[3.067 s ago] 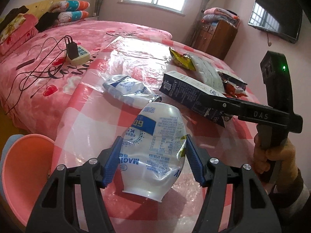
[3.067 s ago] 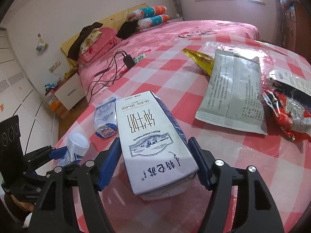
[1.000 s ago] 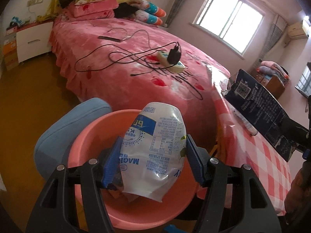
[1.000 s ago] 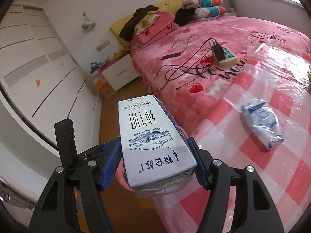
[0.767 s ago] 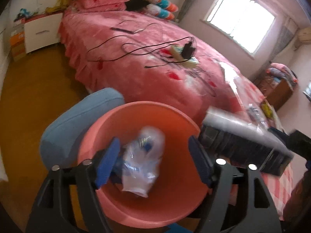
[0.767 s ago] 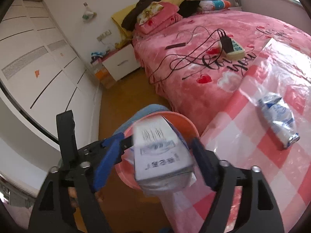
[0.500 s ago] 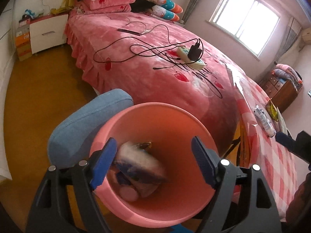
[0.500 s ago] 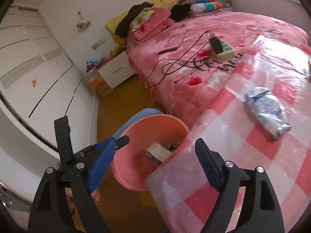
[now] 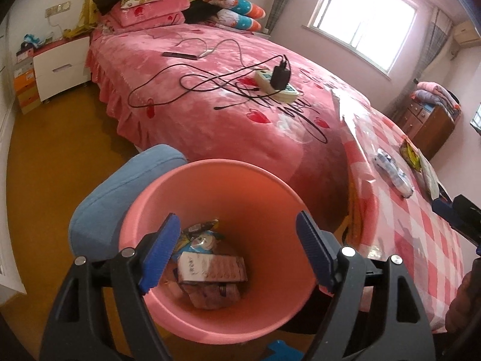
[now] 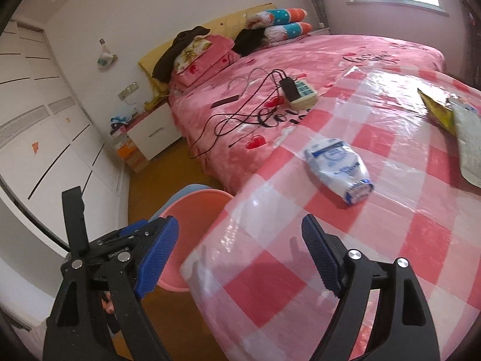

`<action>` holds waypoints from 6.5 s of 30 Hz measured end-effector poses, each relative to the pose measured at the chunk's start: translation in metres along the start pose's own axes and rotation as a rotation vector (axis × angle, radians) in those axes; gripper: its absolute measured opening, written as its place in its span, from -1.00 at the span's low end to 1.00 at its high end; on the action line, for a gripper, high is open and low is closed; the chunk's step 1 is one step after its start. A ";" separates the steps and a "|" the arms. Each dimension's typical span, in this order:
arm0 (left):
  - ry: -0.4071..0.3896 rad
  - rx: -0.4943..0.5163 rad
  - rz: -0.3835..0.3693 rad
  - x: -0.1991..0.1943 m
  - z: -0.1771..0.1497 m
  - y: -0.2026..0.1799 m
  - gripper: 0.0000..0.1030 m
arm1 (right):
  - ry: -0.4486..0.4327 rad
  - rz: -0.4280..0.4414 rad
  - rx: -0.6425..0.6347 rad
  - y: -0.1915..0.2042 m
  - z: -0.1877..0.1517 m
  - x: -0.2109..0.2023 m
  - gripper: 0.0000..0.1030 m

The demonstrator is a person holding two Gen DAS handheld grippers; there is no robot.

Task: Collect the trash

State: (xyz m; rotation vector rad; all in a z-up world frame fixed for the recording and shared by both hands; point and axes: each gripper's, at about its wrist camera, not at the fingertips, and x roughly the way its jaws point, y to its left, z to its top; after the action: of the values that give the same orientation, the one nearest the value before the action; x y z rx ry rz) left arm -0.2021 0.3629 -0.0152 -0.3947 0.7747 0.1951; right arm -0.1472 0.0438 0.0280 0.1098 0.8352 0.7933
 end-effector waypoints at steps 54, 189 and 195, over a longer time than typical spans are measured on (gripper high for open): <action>0.054 0.358 -0.190 -0.003 0.001 -0.230 0.55 | -0.181 -0.196 0.251 -0.150 -0.029 -0.116 0.62; 0.116 0.319 -0.345 0.021 0.012 -0.266 0.14 | 0.151 -0.288 0.010 -0.221 0.080 -0.053 0.09; 0.117 0.310 -0.330 0.011 0.007 -0.251 0.14 | 0.103 -0.284 0.044 -0.199 0.060 -0.067 0.09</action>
State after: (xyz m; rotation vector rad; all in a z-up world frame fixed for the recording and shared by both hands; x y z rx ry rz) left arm -0.1112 0.1377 0.0507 -0.2355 0.8276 -0.2571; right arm -0.0162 -0.1307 0.0343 -0.0112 0.9418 0.5168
